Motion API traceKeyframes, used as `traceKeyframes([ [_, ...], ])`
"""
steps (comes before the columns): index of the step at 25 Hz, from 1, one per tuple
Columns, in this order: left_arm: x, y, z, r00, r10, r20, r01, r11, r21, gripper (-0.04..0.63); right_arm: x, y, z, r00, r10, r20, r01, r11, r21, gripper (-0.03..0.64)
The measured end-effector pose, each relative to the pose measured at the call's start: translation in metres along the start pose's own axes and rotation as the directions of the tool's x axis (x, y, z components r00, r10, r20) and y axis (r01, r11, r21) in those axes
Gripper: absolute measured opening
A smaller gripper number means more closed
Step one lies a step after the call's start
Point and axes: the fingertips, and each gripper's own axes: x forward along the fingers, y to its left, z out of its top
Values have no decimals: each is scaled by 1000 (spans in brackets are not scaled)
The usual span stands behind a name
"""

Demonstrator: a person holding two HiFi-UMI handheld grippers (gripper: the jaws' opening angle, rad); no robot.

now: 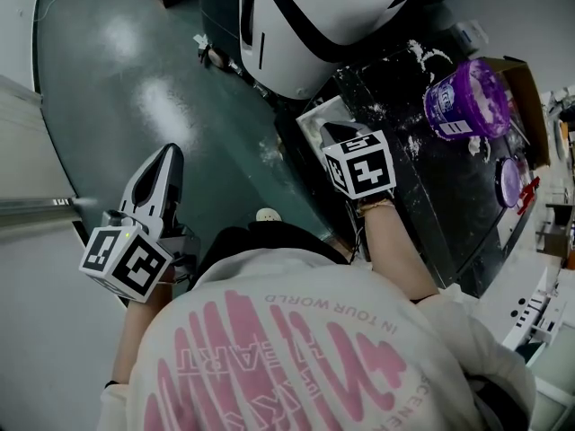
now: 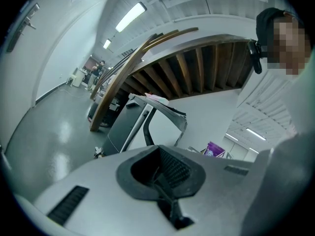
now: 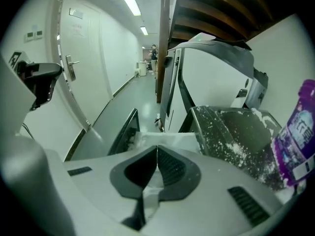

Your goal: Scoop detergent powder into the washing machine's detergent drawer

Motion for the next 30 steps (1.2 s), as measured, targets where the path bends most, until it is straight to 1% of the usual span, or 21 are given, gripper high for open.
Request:
traceKeyframes([
  [3,1,0,-1,1000,-4,1,4,1000,-12,1,3,4,-3,1000,7,-23,-8,999,-49,1],
  [12,3,1,-3,1000,-3,-1,3,1000,-14,0,9,5,-9,998,-3,-65,-4,993,-116,2],
  [22,-1,6,-2,1000,6,6,-6,1000,-19,0,9,9,-11,995,-69,-74,49,969,-242,2],
  [30,-6,11,0,1000,9,13,-8,1000,-23,0,4,9,-6,989,-146,-34,127,939,-319,2],
])
